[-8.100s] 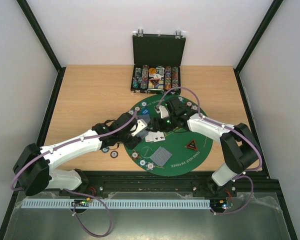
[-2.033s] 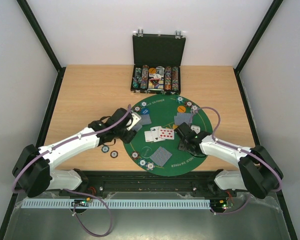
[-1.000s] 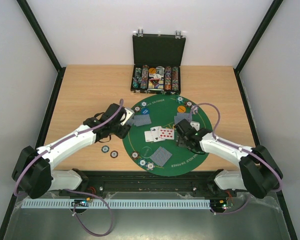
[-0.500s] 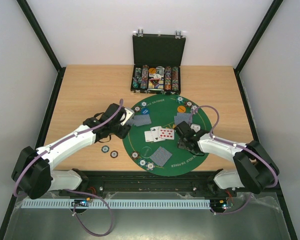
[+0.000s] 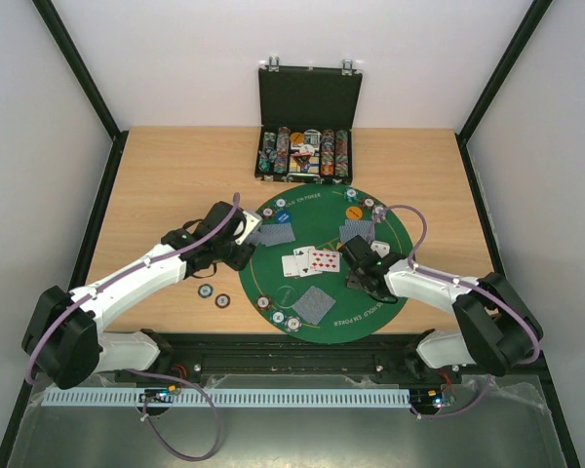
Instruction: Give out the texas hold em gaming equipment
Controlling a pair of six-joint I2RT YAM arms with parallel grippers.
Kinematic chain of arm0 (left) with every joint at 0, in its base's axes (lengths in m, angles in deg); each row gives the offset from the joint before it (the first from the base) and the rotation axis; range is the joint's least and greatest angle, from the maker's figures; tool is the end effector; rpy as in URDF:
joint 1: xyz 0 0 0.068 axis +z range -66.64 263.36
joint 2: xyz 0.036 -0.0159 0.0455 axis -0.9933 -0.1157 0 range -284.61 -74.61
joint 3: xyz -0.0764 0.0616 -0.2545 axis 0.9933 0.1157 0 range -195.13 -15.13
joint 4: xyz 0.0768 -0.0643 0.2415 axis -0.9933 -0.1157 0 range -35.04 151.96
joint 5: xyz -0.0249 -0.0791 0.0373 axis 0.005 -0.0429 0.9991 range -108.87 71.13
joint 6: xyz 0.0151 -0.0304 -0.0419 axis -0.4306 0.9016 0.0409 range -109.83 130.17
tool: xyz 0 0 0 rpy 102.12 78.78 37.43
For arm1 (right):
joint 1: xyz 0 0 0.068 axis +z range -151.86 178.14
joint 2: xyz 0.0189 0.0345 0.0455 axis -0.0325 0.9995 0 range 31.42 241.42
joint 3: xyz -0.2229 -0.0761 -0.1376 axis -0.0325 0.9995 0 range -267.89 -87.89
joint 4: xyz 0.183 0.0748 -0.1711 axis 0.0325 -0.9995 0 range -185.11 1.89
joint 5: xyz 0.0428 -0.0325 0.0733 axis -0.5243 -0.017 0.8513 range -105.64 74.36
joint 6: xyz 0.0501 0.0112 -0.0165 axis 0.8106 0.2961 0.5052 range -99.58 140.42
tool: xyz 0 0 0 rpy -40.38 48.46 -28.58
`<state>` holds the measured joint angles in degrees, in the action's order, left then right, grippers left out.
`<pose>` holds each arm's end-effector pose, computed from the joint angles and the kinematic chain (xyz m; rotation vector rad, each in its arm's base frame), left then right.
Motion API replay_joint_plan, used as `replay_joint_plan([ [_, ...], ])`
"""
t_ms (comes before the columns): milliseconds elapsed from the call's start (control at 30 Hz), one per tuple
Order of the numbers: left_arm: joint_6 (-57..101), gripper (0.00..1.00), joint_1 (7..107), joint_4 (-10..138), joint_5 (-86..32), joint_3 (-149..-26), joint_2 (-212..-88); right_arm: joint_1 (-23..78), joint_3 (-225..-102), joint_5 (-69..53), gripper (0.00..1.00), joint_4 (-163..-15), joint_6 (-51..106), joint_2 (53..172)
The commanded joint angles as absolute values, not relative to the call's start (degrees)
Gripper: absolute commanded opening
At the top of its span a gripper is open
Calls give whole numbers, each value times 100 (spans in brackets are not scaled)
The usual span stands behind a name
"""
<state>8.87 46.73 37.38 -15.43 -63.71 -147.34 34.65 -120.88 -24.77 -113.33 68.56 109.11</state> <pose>0.2116 -0.1545 0.2377 0.7636 2.3068 -0.2080 0.1782 0.1249 0.1392 0.3197 2.7535 0.1670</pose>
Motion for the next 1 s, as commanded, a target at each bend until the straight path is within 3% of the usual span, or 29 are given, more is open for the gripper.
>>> replay_joint_plan([
  [0, 859, 60, 4653, 3752, -1579, -6444, -14580, 3398, -12013, -2709, 70, -11176, 6903, 11159],
  [333, 859, 60, 4636, 3747, -1597, -6444, -14568, 3400, -12215, -2579, 57, -11224, 6728, 11011],
  [567, 850, 60, 4635, 3753, -1606, -6445, -14577, 3399, -13000, -2326, 54, -11227, 6136, 10829],
  [967, 842, 60, 4634, 3760, -1590, -6447, -14584, 3400, -15342, -1554, 53, -10374, 4473, 13109],
])
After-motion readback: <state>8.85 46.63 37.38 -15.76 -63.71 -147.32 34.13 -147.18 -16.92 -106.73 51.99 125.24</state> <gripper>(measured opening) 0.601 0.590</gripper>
